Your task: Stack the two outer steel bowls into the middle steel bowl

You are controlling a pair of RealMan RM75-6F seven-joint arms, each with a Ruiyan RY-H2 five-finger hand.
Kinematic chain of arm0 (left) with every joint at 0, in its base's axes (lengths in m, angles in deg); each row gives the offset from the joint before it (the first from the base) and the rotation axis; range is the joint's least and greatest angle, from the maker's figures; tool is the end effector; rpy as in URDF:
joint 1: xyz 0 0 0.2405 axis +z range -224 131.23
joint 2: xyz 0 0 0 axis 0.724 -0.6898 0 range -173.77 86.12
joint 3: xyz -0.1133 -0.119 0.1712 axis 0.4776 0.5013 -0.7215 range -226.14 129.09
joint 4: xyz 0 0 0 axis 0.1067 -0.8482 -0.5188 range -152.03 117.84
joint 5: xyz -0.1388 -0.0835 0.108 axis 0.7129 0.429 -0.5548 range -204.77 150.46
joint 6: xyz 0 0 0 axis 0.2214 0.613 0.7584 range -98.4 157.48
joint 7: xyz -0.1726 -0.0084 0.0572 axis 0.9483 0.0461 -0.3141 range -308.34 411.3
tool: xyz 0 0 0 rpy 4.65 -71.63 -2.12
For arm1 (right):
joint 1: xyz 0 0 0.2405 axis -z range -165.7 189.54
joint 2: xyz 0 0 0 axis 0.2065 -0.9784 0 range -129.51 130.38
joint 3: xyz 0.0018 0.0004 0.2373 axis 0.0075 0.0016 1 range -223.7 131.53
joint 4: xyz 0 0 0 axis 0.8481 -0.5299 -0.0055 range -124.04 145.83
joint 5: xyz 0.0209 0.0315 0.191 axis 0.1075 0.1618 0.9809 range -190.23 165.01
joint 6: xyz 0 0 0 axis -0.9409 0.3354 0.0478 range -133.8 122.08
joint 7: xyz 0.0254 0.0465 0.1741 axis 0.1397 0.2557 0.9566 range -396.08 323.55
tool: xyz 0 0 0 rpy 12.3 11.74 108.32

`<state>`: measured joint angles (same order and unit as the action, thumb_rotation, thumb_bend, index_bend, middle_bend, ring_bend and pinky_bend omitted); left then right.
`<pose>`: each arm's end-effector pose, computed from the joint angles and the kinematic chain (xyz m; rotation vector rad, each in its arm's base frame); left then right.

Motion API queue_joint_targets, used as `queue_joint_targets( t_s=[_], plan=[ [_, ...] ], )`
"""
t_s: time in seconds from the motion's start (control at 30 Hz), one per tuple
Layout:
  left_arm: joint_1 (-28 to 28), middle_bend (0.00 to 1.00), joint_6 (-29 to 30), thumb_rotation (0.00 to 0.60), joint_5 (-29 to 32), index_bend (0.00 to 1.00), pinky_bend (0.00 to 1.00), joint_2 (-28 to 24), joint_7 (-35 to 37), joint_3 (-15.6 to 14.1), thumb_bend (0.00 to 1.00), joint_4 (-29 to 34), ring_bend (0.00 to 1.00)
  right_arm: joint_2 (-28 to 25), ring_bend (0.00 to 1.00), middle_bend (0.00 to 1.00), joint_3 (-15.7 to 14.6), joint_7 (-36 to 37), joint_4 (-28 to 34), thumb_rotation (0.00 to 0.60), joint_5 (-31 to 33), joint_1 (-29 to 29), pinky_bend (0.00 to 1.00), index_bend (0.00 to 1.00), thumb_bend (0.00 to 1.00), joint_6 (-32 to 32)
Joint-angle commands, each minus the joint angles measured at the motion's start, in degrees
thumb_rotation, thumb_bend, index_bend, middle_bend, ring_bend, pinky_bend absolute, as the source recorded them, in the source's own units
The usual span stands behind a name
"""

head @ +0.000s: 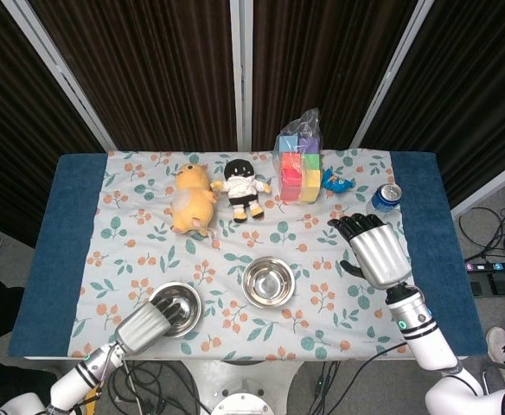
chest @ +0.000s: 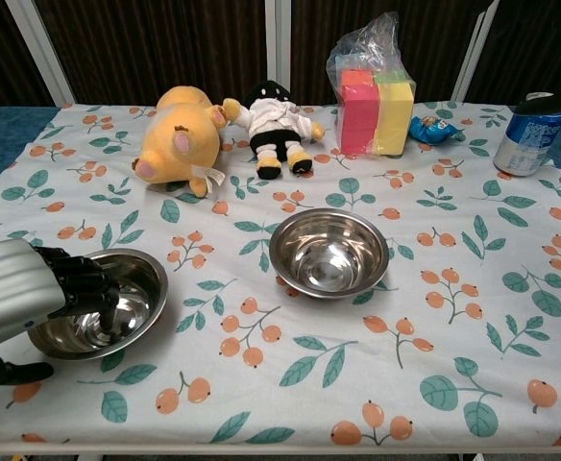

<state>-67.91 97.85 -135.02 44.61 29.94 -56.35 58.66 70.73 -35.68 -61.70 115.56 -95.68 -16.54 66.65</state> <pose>-0.1959 0.2096 -0.0386 -2.2504 -0.4015 -0.8469 -0.1216 -0.3093 0.1070 1.7268 -0.5735 1.0779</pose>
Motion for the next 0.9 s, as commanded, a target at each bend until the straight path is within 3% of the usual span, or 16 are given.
queue_joint_targets(
  t_s=[0.03, 0.23, 0.57, 0.9],
  plan=[
    [-0.4, 0.56, 2.3, 0.600, -1.9, 0.53, 0.48, 1.7, -0.9, 0.1, 0.22, -2.7, 0.39, 0.0, 0.31, 0.36, 0.0, 0.5, -0.4, 0.600, 0.2, 0.1, 0.39, 0.28, 0.00, 0.0],
    [-1.1, 0.62, 4.5, 0.600, -4.1, 0.62, 0.52, 4.7, -1.5, -0.5, 0.23, -8.2, 0.44, -0.1, 0.31, 0.36, 0.2, 1.6, -1.2, 0.600, 0.5, 0.1, 0.38, 0.28, 0.00, 0.1],
    [-1.3, 0.67, 8.4, 0.600, -6.1, 0.67, 0.54, 9.2, 0.4, -1.7, 0.26, -16.6, 0.49, -0.4, 0.31, 0.36, 0.1, 2.8, -2.1, 0.600, 1.1, 0.4, 0.38, 0.28, 0.00, 0.2],
    [-1.3, 0.71, 12.0, 0.600, -6.5, 0.71, 0.59, 11.1, 2.6, -2.4, 0.29, -20.7, 0.57, -0.3, 0.31, 0.36, -0.2, 3.3, -2.8, 0.600, 1.4, 0.6, 0.38, 0.28, 0.00, 0.2]
  ],
)
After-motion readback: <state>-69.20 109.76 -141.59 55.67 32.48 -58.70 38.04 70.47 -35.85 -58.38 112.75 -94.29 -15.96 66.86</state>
